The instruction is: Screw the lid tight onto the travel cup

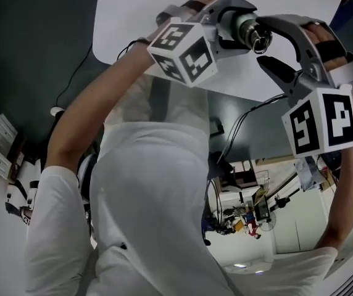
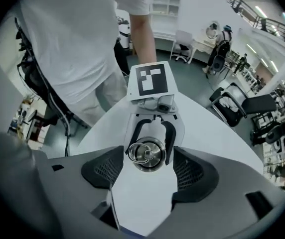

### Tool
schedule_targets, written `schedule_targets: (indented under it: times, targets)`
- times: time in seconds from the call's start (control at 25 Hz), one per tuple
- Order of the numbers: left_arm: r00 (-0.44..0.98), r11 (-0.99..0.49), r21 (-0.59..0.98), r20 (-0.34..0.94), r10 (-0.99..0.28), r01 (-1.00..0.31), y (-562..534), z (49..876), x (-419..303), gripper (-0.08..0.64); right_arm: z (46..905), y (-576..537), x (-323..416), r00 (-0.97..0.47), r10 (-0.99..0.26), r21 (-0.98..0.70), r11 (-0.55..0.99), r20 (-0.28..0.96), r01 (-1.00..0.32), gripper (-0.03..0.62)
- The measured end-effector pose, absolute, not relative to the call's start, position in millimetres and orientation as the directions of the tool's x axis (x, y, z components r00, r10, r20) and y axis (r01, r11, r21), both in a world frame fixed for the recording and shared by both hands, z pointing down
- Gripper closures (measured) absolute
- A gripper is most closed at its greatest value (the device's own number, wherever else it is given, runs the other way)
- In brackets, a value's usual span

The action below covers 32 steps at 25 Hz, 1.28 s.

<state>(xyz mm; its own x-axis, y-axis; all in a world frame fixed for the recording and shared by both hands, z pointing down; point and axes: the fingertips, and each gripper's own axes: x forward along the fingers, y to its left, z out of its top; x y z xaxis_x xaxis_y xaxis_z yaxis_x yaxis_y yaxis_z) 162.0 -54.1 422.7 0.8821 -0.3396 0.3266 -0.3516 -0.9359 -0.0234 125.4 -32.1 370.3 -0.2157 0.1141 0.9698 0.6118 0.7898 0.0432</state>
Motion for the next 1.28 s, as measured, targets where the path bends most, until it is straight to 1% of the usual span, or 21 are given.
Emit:
schedule_targets:
  times: [0.08,0.2,0.24,0.32,0.44,0.52,0.6,0.76,0.88,1.04,1.12,1.2,1.28]
  targets:
    - [0.879,-0.932,-0.018,0.326,-0.347,-0.362,-59,425,162,0.21,378,-35,127,-0.179,0.121,0.035,0.729,0.976,0.683,0.314]
    - [0.879,-0.932,-0.017,0.325,-0.349,-0.363,-67,428,163,0.21,387,-44,130,-0.144,0.094,0.056,0.618,0.985,0.784,0.316]
    - [0.881,-0.932,-0.015,0.323,-0.347,-0.362,-67,428,163,0.21,389,-44,131,-0.141,0.092,0.06,0.591,0.986,0.804,0.338]
    - [0.883,-0.931,-0.002,0.317,-0.346,-0.365,-65,425,163,0.211,387,-42,129,-0.142,0.104,0.057,0.572,0.984,0.818,0.35]
    - [0.882,-0.927,0.004,0.307,-0.357,-0.376,-66,420,159,0.212,382,-42,124,-0.155,0.118,0.048,0.622,0.981,0.781,0.35]
    - [0.881,-0.923,0.005,0.299,-0.366,-0.385,-66,419,157,0.212,381,-43,120,-0.177,0.113,0.046,0.703,0.978,0.709,0.351]
    - [0.879,-0.917,0.009,0.29,-0.379,-0.399,-67,421,157,0.211,383,-47,118,-0.218,0.098,0.054,0.798,0.971,0.6,0.351]
    - [0.865,-0.901,0.013,0.284,-0.413,-0.434,-68,423,155,0.212,384,-53,112,-0.315,0.02,0.075,0.955,0.949,0.288,0.351]
    - [0.857,-0.891,0.014,0.279,-0.433,-0.454,-66,423,154,0.212,384,-55,111,-0.332,-0.076,0.1,0.993,0.94,0.057,0.351]
    - [0.85,-0.883,0.013,0.277,-0.448,-0.469,-69,424,156,0.212,384,-63,115,-0.321,-0.19,0.119,0.966,0.928,-0.228,0.351]
    - [0.848,-0.881,0.013,0.277,-0.452,-0.473,-70,424,155,0.21,384,-64,116,-0.296,-0.233,0.136,0.94,0.926,-0.314,0.351]
    - [0.847,-0.879,0.014,0.276,-0.455,-0.477,-70,424,156,0.212,384,-65,116,-0.287,-0.256,0.151,0.927,0.923,-0.342,0.351]
    - [0.846,-0.878,0.017,0.274,-0.456,-0.479,-70,423,156,0.212,384,-64,116,-0.296,-0.25,0.14,0.927,0.922,-0.347,0.35]
